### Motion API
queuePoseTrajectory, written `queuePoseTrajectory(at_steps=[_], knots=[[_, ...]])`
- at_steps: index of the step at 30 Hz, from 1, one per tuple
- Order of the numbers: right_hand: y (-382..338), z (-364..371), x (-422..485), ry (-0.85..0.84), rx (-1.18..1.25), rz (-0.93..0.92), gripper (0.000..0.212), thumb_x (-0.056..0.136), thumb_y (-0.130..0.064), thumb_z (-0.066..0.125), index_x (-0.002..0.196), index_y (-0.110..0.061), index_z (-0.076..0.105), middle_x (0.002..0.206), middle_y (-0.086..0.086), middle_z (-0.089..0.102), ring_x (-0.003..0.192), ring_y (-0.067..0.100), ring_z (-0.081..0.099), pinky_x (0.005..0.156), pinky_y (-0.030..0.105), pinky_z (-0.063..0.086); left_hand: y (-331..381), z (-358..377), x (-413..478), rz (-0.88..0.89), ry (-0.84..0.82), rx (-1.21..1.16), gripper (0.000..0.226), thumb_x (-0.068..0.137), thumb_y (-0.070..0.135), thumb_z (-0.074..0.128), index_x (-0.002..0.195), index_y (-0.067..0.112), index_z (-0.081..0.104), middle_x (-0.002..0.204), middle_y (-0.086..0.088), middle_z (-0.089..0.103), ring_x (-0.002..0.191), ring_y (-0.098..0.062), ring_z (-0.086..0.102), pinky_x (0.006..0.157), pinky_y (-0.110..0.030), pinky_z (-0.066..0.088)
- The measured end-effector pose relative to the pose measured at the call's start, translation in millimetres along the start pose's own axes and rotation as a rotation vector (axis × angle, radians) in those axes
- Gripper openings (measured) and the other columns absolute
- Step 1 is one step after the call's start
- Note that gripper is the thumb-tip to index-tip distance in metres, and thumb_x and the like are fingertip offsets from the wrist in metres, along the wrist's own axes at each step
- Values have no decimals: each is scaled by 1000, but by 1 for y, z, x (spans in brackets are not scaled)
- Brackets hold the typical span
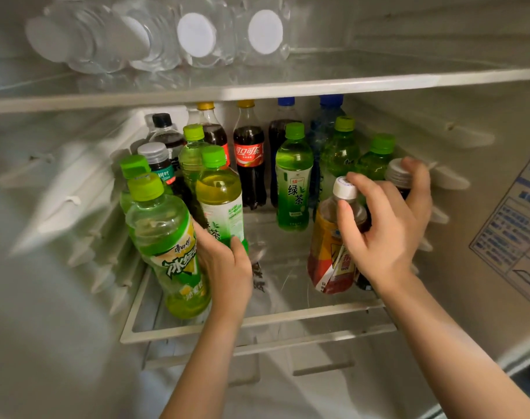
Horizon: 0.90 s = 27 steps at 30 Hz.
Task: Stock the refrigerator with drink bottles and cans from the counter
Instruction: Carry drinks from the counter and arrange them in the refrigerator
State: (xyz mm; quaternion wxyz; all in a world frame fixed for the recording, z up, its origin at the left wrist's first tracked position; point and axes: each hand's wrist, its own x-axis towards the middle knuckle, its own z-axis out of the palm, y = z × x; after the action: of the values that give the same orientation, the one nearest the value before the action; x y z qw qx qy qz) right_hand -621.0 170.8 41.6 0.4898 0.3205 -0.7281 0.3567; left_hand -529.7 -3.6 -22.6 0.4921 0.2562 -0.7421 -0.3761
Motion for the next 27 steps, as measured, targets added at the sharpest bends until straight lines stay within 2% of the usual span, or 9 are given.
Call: queuePoseTrajectory(at_steps=[2, 4, 6, 9, 11, 13, 15, 21, 27], knots=[[0, -1, 0, -4, 3, 11, 25, 88, -24, 59, 106, -10, 70, 84, 2, 69, 125, 36, 40, 92, 56, 39, -1, 4, -2, -56, -32, 69, 83, 90, 6, 53, 151, 14, -3, 153, -16, 24, 140, -31, 21, 116, -37, 10], [0, -1, 0, -11, 4, 13, 25, 88, -23, 60, 106, -10, 70, 84, 2, 69, 125, 36, 40, 92, 56, 39, -1, 9, -4, -118, -80, 111, 80, 92, 16, 56, 152, 11, 3, 151, -17, 22, 138, -32, 23, 113, -38, 15], [1, -2, 0, -18, 6, 10, 25, 87, -24, 60, 107, -10, 70, 85, 2, 69, 125, 37, 41, 92, 57, 39, -1, 14, -3, -152, -116, 62, 80, 92, 21, 58, 151, 9, 7, 149, -18, 18, 132, -29, 29, 102, -23, 25], [1, -4, -1, -27, 19, 10, 26, 87, -23, 61, 107, -11, 70, 86, 2, 69, 125, 37, 41, 93, 59, 39, -1, 23, 5, -89, -142, 18, 72, 90, 15, 61, 147, 0, 19, 139, -20, 29, 120, -22, 38, 88, -8, 24], [1, -5, -1, -25, 30, 8, 26, 86, -23, 62, 108, -11, 69, 88, 3, 69, 126, 35, 40, 93, 60, 38, -4, 30, 16, -83, -178, -15, 69, 90, 13, 61, 145, -1, 23, 139, -19, 36, 125, -22, 40, 97, -14, 29], [2, -6, -1, -20, 39, 3, 26, 86, -23, 61, 108, -11, 70, 89, 3, 70, 126, 34, 40, 93, 60, 38, -8, 40, 27, -110, -196, -27, 68, 90, 15, 62, 145, 1, 25, 141, -16, 41, 129, -26, 43, 109, -32, 35], [3, -5, -1, -16, 39, 1, 26, 86, -24, 61, 108, -11, 70, 89, 3, 70, 126, 34, 40, 93, 60, 38, -11, 50, 36, -129, -177, -14, 67, 89, 17, 65, 144, 4, 28, 138, -13, 47, 127, -27, 46, 108, -41, 38], [1, -2, -1, -10, 31, 17, 26, 86, -23, 61, 108, -12, 69, 91, 2, 70, 127, 34, 40, 94, 60, 37, -20, 68, 45, -98, -120, 52, 64, 86, 21, 68, 137, 7, 32, 128, -17, 53, 116, -31, 52, 97, -45, 46], [-1, -3, -2, -24, 35, 35, 25, 85, -22, 62, 108, -13, 69, 90, 1, 70, 129, 31, 37, 95, 59, 36, -25, 73, 51, -77, -128, 96, 67, 89, 26, 65, 142, 9, 29, 130, -13, 57, 115, -30, 56, 93, -39, 49]])
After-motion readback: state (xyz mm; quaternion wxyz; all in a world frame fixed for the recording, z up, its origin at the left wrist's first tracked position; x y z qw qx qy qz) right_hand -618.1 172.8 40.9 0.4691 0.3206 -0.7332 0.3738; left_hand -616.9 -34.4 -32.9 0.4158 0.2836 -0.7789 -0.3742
